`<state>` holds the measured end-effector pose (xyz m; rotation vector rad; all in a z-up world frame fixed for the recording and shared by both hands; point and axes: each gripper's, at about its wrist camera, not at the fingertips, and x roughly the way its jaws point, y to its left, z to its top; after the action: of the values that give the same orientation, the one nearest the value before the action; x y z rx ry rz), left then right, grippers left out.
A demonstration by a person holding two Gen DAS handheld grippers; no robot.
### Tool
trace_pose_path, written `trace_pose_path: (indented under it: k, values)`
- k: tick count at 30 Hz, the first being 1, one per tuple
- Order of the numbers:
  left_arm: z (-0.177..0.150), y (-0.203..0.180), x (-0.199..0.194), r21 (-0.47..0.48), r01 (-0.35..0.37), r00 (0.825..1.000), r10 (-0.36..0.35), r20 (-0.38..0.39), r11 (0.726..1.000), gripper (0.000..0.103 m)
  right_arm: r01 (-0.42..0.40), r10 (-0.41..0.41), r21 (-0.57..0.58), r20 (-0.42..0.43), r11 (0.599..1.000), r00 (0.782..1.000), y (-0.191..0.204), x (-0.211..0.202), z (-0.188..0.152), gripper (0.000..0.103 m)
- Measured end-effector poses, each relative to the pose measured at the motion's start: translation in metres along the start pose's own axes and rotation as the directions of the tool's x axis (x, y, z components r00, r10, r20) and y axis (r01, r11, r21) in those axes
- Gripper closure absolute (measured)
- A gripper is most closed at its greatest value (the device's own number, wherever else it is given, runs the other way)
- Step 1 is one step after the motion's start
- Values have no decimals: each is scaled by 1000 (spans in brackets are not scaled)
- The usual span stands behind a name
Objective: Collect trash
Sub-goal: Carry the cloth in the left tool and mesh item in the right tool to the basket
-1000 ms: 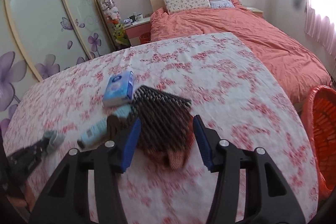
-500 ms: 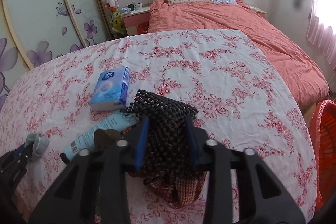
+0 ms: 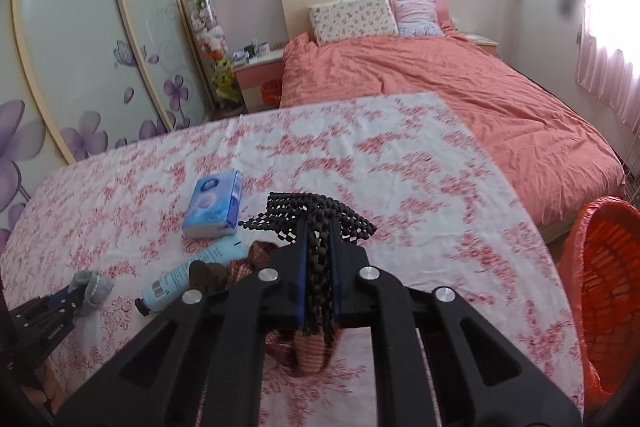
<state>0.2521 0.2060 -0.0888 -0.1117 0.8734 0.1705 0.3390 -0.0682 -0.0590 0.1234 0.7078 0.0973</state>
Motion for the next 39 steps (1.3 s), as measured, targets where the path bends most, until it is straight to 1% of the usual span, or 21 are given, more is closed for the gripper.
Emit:
trace_pose_path:
  k: [6, 10, 14, 18, 24, 27, 32, 35, 39]
  values:
    - [0, -3, 1, 13, -15, 1000, 15, -1, 1000, 80, 15, -17, 38, 50, 999, 999, -21, -20, 3, 93]
    - [0, -3, 1, 14, -17, 1000, 17, -1, 1000, 80, 53, -55, 55, 38, 997, 998, -35, -19, -4, 93]
    - [0, -3, 1, 10, -6, 1000, 6, 2, 1000, 81, 68, -70, 71, 32, 995, 997, -45, -22, -9, 93]
    - [2, -5, -2, 14, 5, 1000, -5, 4, 1000, 89, 87, -90, 52, 57, 995, 994, -49, -36, -9, 93]
    - [16, -16, -22, 10, 39, 999, -39, 37, 999, 92, 94, -100, 62, 91, 994, 991, -58, -60, -7, 93]
    - [22, -30, -39, 31, 48, 996, -50, 74, 998, 92, 91, -98, 72, 106, 993, 989, -64, -74, -7, 93]
    - [31, -61, -73, 78, 79, 987, -89, 135, 994, 92, 83, -95, 90, 139, 993, 986, -75, -103, -7, 93]
    - [34, -84, -90, 108, 110, 979, -126, 160, 988, 92, 83, -99, 101, 163, 991, 982, -81, -120, -9, 93]
    - [36, -124, -115, 168, 163, 962, -195, 190, 972, 92, 84, -107, 124, 195, 989, 975, -95, -145, -12, 93]
